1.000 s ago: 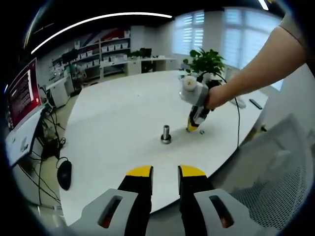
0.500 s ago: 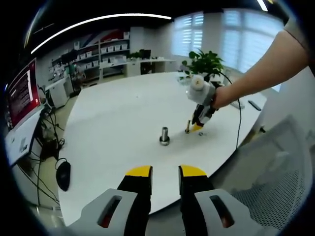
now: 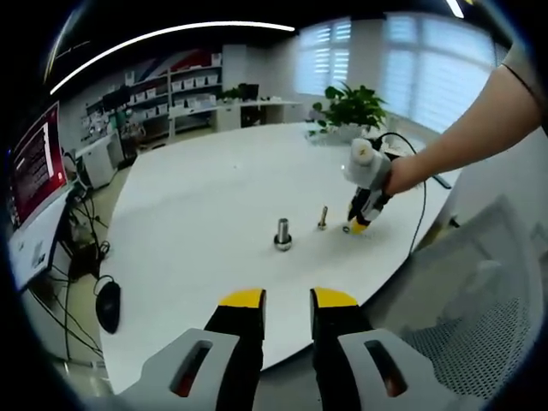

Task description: Place the washer onto the threaded stud by aligning its center hole with the stud, sliding it down to the base, and recovering from edge contact or off-axis alignment until the washer reaches the visible bottom stop.

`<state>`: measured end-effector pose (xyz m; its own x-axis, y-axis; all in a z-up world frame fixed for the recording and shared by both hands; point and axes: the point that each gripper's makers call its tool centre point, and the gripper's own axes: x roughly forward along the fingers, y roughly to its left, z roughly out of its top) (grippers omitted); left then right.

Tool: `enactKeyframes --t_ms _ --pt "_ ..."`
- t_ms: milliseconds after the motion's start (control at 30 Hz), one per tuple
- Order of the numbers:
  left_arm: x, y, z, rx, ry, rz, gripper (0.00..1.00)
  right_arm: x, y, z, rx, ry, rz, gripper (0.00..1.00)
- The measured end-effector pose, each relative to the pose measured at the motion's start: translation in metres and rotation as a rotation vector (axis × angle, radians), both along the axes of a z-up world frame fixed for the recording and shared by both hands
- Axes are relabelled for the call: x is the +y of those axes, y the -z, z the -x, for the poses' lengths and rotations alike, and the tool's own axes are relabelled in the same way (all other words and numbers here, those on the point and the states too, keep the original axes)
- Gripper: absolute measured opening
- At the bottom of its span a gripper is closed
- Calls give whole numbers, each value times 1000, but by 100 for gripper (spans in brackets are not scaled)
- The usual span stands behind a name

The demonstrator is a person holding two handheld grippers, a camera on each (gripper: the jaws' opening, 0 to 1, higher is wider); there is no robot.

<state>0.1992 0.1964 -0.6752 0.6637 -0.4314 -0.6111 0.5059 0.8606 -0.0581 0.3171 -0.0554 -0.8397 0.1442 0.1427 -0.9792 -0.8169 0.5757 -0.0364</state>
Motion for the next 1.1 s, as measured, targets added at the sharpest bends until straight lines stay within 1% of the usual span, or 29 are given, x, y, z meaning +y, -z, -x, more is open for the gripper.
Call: enactKeyframes --t_ms 133,167,300,533,600,767,833,900,967,1033,1067,1100 --pt "1 0 0 -1 -1 -4 18 -4 5 8 14 15 5 28" --pt "1 0 0 -1 -1 -4 18 -2 4 7 11 31 -10 27" --pt "1 0 0 -1 -4 0 18 -2 5 4 10 44 -27 27" --pt "1 1 0 3 0 -3 18 1 4 0 3 45 -41 26" --pt "1 2 0 5 -1 -5 18 2 4 -2 -2 58 -45 25" --pt "2 2 0 3 -3 -9 17 6 4 -4 -4 13 -39 23" --pt "2 2 0 5 -5 -12 17 10 4 -4 -6 -6 -34 20" --pt "3 2 0 1 -7 -14 17 11 4 -8 -7 -48 -14 16" --pt "3 2 0 5 -9 -15 17 10 4 -7 46 -43 23 15" --pt "3 3 0 5 -10 -17 17 9 5 -8 76 -42 61 15" --pt "4 2 -1 2 -12 -17 17 10 5 -8 74 -49 66 15" --pt "4 1 -1 -1 -15 -14 17 11 5 -7 68 -65 89 15"
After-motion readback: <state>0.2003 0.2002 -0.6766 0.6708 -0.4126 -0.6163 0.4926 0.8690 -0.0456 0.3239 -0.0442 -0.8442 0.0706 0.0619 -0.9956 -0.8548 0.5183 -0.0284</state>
